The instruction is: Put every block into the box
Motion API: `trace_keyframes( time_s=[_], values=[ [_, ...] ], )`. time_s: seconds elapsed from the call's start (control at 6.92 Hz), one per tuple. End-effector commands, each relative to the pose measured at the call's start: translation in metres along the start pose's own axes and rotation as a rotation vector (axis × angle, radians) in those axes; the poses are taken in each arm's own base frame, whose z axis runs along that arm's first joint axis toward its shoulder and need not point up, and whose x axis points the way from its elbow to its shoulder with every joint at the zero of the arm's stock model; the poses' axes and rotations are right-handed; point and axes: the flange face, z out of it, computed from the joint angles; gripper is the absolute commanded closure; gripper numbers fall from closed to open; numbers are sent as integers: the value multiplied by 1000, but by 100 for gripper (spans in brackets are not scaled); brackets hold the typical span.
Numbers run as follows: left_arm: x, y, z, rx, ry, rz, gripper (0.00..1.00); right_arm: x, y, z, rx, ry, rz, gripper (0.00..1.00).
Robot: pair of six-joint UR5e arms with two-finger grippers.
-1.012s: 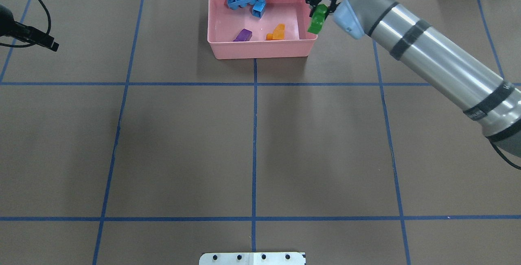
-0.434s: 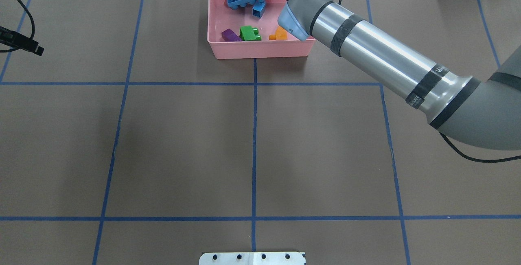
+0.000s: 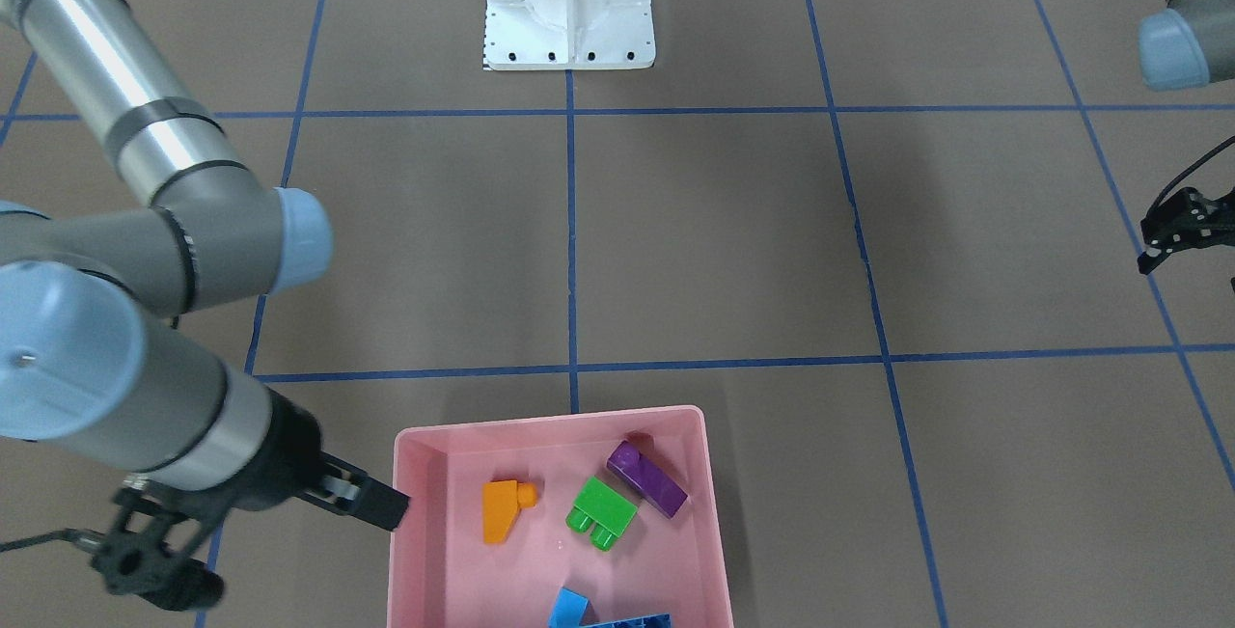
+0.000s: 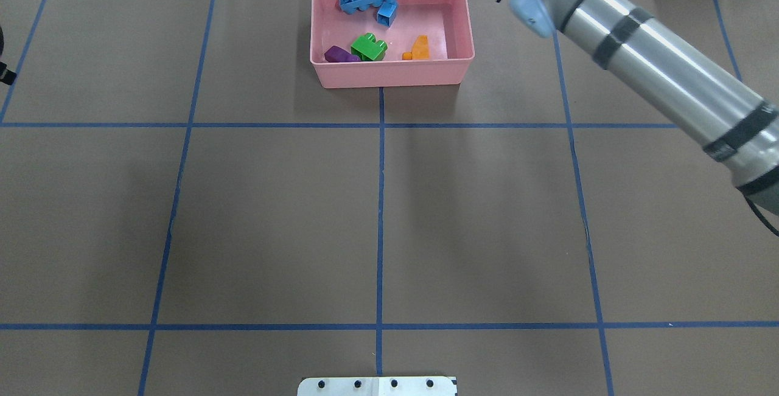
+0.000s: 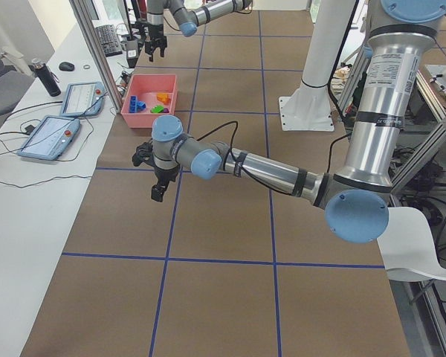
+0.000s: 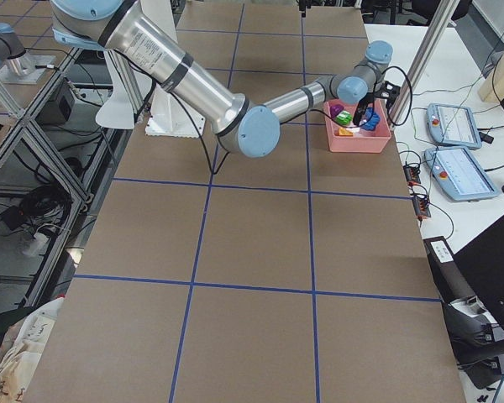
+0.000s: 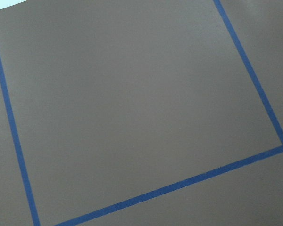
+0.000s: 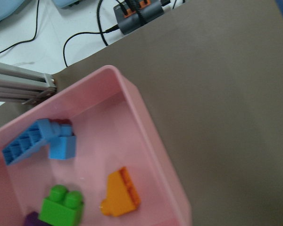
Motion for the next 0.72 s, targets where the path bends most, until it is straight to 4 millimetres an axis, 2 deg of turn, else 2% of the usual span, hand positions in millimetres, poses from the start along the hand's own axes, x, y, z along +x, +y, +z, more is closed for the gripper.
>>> trace_keyframes(
  time_s=[0.0,0.14,0.29,0.43,0.58],
  values=[
    [-38,31,-16,-66,25,-7,1,235,34,-46,8,40,-146,0],
    [-62,40,-31,-76,30,12,1,333,51,-73,25,78,-210,0],
    [-99,57,-49,-104,21,37,1,414,63,-103,45,110,-289,0],
    [-110,63,-55,-129,25,31,1,483,71,-126,55,144,-365,0],
    [-113,69,-54,-136,25,11,0,518,75,-134,19,179,-457,0]
  ],
)
